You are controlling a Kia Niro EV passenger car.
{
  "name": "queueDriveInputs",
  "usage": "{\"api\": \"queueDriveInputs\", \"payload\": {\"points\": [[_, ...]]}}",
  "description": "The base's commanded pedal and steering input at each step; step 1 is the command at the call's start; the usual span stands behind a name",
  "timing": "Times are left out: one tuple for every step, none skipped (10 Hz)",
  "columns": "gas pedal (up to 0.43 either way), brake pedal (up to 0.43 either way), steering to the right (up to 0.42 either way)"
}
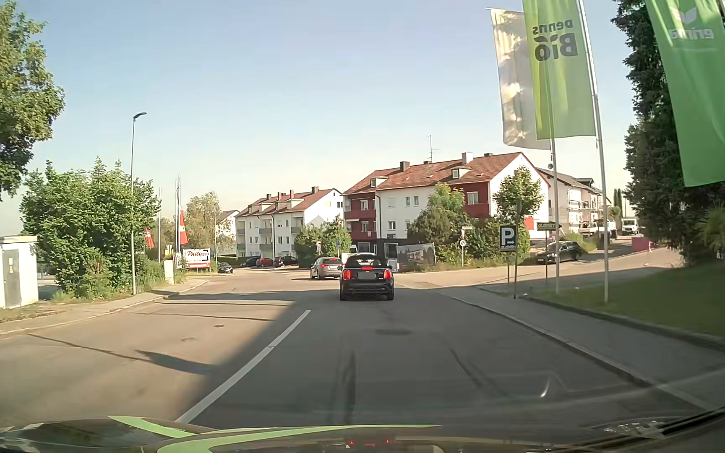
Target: Follow the waypoints while adhering to traffic rules and regulations
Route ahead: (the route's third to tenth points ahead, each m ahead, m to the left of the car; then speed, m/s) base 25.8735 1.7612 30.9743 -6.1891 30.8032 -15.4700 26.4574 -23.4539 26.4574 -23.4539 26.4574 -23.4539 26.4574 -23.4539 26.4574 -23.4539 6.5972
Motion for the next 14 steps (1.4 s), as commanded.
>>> {"api": "queueDriveInputs", "payload": {"points": [[0.000,0.085,-0.017],[0.000,0.122,-0.017],[0.000,0.152,-0.016],[0.000,0.177,-0.016],[0.000,0.195,-0.015],[0.000,0.201,-0.015],[0.000,0.207,-0.015],[0.000,0.207,-0.014],[0.000,0.207,-0.014],[0.000,0.213,-0.012],[0.000,0.213,-0.011],[0.000,0.213,-0.011],[0.000,0.213,-0.011],[0.000,0.220,-0.011]]}}
